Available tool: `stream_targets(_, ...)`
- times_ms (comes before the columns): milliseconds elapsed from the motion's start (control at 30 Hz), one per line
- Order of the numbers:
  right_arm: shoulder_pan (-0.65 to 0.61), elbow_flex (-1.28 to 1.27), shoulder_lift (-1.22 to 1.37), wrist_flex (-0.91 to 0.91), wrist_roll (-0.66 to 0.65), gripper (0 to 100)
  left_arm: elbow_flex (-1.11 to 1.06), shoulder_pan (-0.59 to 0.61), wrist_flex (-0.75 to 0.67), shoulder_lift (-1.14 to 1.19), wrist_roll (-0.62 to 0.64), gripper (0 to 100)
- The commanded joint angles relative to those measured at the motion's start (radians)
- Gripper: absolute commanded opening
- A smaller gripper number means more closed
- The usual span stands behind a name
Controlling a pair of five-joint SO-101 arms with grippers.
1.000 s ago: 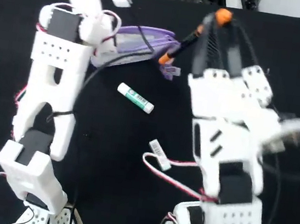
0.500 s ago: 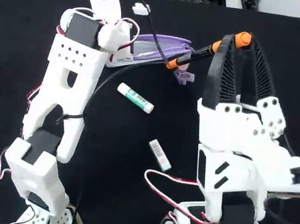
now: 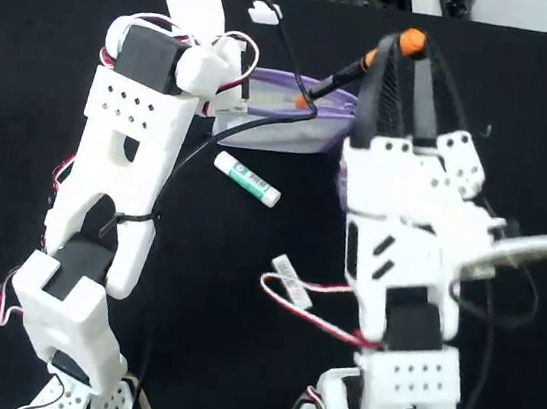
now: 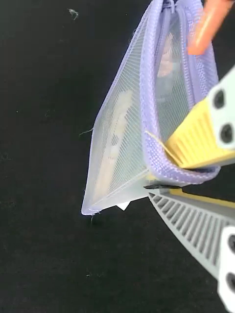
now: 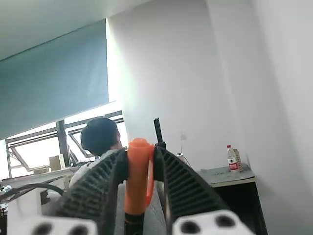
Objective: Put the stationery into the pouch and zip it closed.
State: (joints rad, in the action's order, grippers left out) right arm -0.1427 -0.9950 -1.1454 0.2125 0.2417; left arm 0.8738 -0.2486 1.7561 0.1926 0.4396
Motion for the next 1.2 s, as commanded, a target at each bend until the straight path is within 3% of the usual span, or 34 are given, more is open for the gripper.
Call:
stream_targets(0, -0.009, 0.039, 0.114, 0.052, 0.012, 1.1, 0.007, 0.01, 0.003, -0.012, 0.008, 3)
stream_targets(400, -0.043, 0.116, 0.395, 0.052, 0.011, 1.3, -0.058, 0.076, 0.0, -0.011, 0.008, 3)
stream_targets(767, -0.095, 0.168, 0.549, 0.054, 0.003, 8.2, -0.068, 0.085, -0.005, -0.011, 0.006, 3)
stream_targets(967, -0.097, 0.18, 0.556, 0.051, 0.003, 8.9, -0.07, 0.087, -0.003, -0.011, 0.002, 3)
stream_targets(1167, -0.097, 0.173, 0.498, 0.046, 0.003, 18.3, -0.07, 0.127, -0.014, -0.011, 0.0, 3)
